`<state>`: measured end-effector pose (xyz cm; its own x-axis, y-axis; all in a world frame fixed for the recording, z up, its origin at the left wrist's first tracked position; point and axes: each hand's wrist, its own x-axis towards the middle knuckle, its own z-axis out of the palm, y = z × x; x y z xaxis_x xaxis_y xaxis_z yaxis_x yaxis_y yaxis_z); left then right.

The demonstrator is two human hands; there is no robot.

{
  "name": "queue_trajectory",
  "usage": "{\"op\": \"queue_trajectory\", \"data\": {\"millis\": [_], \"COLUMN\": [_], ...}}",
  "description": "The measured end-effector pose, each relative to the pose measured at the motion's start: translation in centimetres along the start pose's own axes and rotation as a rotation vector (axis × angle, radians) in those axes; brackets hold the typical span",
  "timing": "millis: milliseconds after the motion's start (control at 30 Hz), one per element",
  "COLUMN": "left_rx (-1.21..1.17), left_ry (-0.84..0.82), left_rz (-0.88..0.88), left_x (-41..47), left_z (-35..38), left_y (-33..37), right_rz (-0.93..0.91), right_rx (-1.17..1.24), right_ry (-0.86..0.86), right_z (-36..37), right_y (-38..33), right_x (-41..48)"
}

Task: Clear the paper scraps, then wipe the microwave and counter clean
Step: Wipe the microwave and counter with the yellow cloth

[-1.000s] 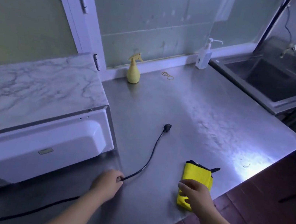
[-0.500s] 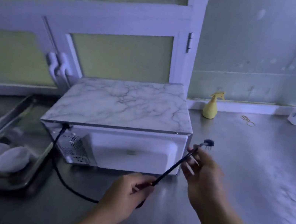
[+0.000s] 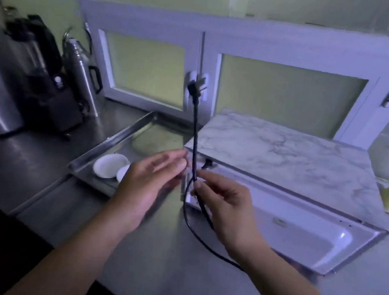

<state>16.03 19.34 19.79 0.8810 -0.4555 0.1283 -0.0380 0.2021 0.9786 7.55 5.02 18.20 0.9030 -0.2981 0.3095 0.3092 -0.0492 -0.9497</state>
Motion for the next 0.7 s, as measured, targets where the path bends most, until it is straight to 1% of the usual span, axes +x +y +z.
{"op": "queue_trajectory", "data": {"millis": [100,167,267,333,367,433,533,600,700], "left_rx": [0.053,0.067,0.117,0.155,0.155,0.159,0.166,0.164,0.186], "left_ry": [0.185,0.245,0.310,0.342,0.373,0.463,0.557,0.595,0.609], "left_rz": [-0.012,-0.055,-0.146,-0.237,-0.286,-0.382,-0.500,-0.566,-0.618], "left_x": [0.9,1.1,1.4,2.1,2.6,3.7,5.6,7.0,9.8], "left_z": [-6.5,-11.3,-18.8,-24.0,-26.8,-32.1,-38.7,-42.1,-45.9], "left_y": [-0.9,-2.5,-5.5,-7.7,-8.9,-10.9,-13.1,-14.3,-15.9], "right_rz": [0.039,0.092,0.282,0.407,0.465,0.576,0.696,0.741,0.812], "right_rx": [-0.051,-0.111,-0.211,-0.318,-0.331,-0.339,-0.381,-0.381,-0.344], "right_ry": [-0.149,-0.207,-0.293,-0.346,-0.356,-0.345,-0.274,-0.199,-0.099], "right_z": [6.2,10.3,15.8,18.5,19.5,20.9,21.8,21.9,21.4], "right_y": [3.6,6.4,10.7,12.9,13.7,15.1,16.2,17.0,18.2], "right_x": [1.1,1.9,3.5,4.9,5.7,7.4,9.6,10.3,10.5]}}
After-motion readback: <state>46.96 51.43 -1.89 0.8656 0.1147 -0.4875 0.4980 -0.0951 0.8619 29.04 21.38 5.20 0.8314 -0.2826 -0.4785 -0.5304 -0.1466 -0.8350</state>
